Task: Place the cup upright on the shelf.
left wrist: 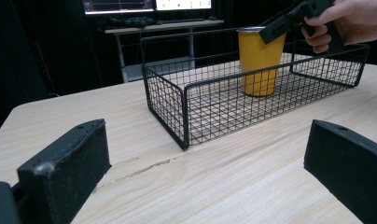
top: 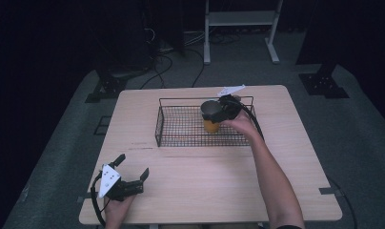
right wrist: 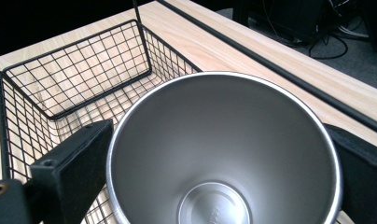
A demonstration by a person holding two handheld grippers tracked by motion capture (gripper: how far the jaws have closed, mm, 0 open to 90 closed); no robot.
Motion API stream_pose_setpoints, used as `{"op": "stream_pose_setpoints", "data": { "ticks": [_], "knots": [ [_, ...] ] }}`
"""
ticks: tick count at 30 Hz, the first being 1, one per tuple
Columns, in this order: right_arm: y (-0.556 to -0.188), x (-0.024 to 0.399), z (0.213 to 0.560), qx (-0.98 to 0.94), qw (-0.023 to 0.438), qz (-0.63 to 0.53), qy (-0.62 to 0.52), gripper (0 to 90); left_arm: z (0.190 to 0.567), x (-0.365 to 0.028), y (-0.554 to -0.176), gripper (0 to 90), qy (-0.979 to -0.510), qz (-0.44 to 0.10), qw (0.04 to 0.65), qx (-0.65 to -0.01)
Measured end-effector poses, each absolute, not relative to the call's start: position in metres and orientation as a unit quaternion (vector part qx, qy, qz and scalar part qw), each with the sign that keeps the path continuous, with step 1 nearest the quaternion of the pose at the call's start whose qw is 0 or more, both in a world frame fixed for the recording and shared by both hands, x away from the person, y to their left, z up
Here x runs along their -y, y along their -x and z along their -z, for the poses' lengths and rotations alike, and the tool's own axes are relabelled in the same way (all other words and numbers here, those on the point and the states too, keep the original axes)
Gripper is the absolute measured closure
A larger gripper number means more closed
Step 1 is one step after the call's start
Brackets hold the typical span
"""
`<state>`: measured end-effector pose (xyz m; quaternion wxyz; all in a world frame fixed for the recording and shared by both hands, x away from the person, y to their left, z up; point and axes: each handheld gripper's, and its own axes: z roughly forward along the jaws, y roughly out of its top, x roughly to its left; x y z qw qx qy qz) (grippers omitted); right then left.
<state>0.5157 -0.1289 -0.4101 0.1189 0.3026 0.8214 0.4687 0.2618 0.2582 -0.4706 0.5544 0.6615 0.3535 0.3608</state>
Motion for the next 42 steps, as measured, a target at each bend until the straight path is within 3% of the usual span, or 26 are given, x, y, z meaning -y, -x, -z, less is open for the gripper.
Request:
{"op": "stream_pose_setpoints", "data": {
  "ticks": [42],
  "knots": [
    [-0.498,0.151,0.380,-0.799,0.119,-0.512,-0.291,1.3,0.471,-0.256,-0.262,0.0,-0.664,-0.365,0.548,-0.355]
  ]
}}
